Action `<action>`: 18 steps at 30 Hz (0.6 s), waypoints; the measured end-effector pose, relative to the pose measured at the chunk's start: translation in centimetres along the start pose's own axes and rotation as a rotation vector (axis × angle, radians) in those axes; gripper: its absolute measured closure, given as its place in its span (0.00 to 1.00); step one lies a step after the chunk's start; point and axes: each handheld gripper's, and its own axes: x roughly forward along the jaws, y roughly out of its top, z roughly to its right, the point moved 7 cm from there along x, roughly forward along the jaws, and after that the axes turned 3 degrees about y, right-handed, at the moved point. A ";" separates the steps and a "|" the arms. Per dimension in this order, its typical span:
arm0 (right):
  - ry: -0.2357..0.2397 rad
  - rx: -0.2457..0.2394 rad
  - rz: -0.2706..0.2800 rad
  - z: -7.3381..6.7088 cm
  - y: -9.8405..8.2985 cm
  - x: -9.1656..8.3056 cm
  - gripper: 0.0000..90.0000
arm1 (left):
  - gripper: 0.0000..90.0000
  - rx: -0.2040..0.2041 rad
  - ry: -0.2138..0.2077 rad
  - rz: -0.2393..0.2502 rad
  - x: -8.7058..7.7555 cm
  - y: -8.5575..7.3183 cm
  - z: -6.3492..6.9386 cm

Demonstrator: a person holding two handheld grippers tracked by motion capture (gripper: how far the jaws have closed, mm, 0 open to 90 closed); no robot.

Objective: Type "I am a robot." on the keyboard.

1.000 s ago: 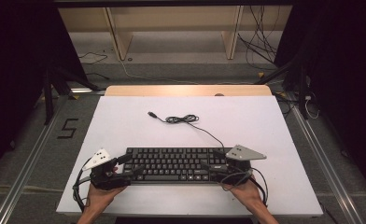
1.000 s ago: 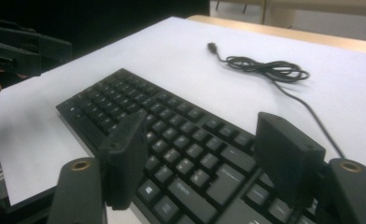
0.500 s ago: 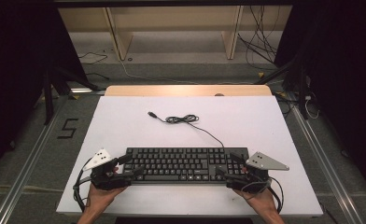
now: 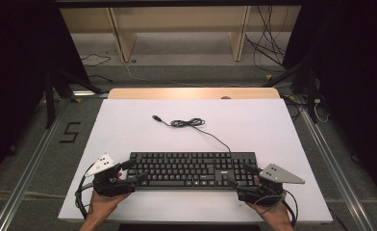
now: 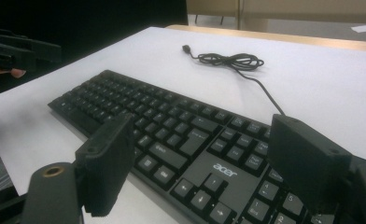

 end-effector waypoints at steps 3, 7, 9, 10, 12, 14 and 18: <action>-0.005 -0.005 -0.004 -0.1 -0.2 -0.2 0.26 | 0.26 0.002 -0.002 0.001 0.0 0.0 0.0; -0.008 -0.010 0.003 -0.1 -0.3 -0.4 0.26 | 0.26 0.002 -0.003 0.002 0.0 0.0 0.0; -0.007 -0.006 0.007 0.0 -0.3 -0.4 0.25 | 0.26 0.005 -0.006 0.003 0.0 0.0 0.1; -0.010 -0.007 0.007 0.0 -0.3 -0.4 0.25 | 0.26 0.007 -0.007 0.002 0.0 0.0 0.1; -0.012 -0.007 0.005 0.1 -0.3 -0.4 0.25 | 0.26 0.008 -0.006 0.001 0.0 0.0 0.1; -0.013 -0.009 0.006 0.1 -0.3 -0.4 0.25 | 0.26 0.007 -0.007 0.001 0.1 0.0 0.1; -0.015 -0.007 0.005 0.1 -0.3 -0.3 0.25 | 0.26 0.008 -0.006 0.000 0.1 0.0 0.1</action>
